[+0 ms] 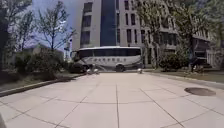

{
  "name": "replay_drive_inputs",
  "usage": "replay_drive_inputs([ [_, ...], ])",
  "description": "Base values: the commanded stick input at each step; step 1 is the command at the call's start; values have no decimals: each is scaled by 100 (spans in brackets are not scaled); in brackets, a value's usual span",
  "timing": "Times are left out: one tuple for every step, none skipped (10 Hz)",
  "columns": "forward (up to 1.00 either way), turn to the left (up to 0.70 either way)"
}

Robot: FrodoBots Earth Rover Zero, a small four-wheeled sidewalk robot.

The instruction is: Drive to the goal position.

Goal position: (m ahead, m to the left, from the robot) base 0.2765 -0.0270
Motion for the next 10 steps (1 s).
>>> replay_drive_inputs([
  [21,0],
  [88,0],
  [100,0],
  [100,0],
  [100,0],
  [100,0],
  [100,0],
  [97,-1],
  [76,-11],
  [55,-20],
])
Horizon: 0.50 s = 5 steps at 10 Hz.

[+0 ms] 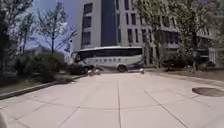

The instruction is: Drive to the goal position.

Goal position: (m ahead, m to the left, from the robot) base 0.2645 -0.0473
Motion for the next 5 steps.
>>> replay_drive_inputs([
  [34,-30],
  [12,-39],
  [0,-45],
  [0,-45],
  [0,-45],
])
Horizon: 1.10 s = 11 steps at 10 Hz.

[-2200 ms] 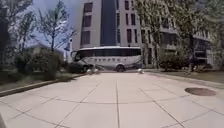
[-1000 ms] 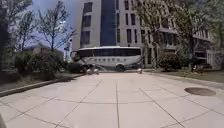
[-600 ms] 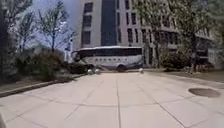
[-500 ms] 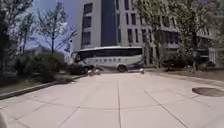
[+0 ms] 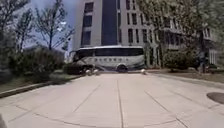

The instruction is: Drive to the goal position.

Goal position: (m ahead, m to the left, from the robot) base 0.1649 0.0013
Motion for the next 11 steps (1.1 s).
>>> replay_drive_inputs([
  [0,-45],
  [0,-45],
  [0,-45],
  [0,-45],
  [0,-45],
  [0,-45],
  [0,-45],
  [0,-45],
  [0,-45],
  [0,-45],
  [0,-45],
])
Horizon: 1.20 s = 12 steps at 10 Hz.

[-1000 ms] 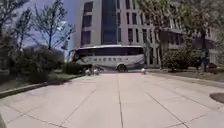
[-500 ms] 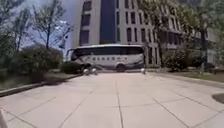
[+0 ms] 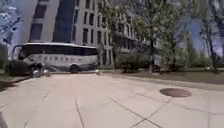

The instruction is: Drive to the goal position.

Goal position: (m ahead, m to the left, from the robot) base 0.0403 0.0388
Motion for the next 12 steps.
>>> replay_drive_inputs([
  [0,-45],
  [0,-45],
  [0,-45],
  [0,-45],
  [0,-45],
  [0,-45],
  [0,-45],
  [0,-45],
  [0,-45],
  [0,-45],
  [0,-45],
  [0,-45],
])
